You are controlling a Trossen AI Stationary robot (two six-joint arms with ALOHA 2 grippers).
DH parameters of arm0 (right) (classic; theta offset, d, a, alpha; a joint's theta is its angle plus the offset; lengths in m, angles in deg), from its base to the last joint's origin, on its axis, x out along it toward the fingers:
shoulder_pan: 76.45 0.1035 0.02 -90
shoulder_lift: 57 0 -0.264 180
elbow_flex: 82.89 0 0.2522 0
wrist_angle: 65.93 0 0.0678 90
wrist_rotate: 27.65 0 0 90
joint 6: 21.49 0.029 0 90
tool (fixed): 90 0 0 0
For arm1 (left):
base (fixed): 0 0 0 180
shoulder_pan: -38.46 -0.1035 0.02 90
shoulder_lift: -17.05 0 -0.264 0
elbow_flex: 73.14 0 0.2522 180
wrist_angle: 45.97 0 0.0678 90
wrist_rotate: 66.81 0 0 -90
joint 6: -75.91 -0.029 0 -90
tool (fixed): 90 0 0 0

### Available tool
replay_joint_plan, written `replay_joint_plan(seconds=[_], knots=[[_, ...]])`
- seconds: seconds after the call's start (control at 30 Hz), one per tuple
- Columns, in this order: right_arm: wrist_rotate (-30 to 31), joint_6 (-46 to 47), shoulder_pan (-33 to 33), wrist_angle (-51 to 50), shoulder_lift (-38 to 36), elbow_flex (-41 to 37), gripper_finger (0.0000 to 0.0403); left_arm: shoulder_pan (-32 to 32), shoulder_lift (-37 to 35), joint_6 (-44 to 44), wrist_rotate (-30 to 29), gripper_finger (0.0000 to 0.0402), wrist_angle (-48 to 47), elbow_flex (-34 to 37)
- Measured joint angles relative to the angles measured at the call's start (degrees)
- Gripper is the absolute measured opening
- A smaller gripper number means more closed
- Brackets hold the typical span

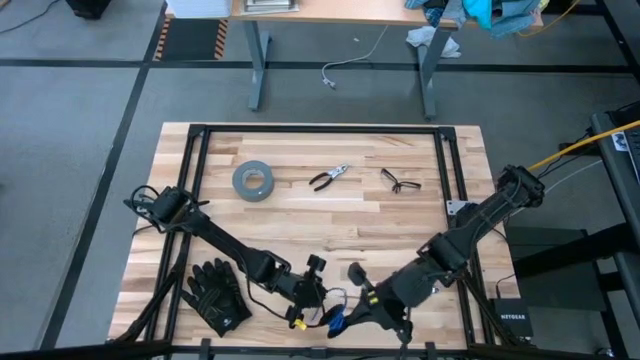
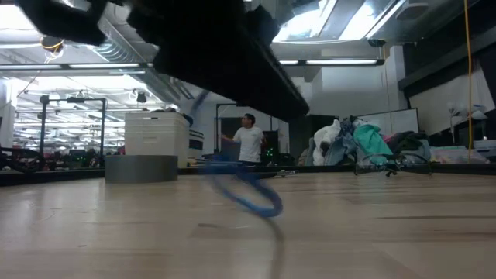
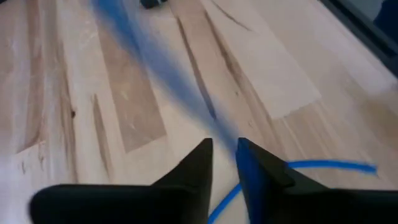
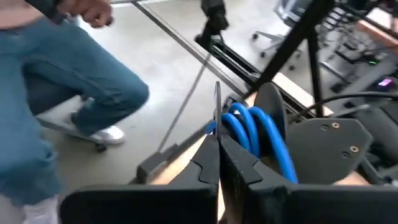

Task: Coil cords
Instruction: Coil the blue wire cable onto the black spool

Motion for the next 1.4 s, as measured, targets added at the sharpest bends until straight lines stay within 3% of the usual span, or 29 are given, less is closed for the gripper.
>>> replay_joint_plan(seconds=[0.2, 0.57, 0.83, 1.2, 1.4], knots=[[9.6, 0.0, 1.2, -2.4, -0.3, 0.0, 0.0001, -0.2, 0.0, 0.2, -0.1, 0.0004, 0.2, 0.0], [11.1, -0.4, 1.1, -1.5, -0.3, 0.0, 0.0001, -0.1, 0.0, -2.4, 0.5, 0.0001, 3.3, 0.0], [16.1, 0.4, 1.1, -4.0, -0.3, 0.0, 0.0001, 0.0, 0.0, 0.4, 5.5, 0.0000, -5.4, 0.0], [17.5, 3.9, 1.1, -7.7, -1.1, 0.0, 0.0001, 0.4, -3.0, 5.6, 4.5, 0.0000, -8.3, 0.0], [18.1, 4.8, 1.1, -9.3, -1.1, 0.0, 0.0001, 0.2, -3.5, 7.8, 3.1, 0.0036, -8.4, 0.0]])
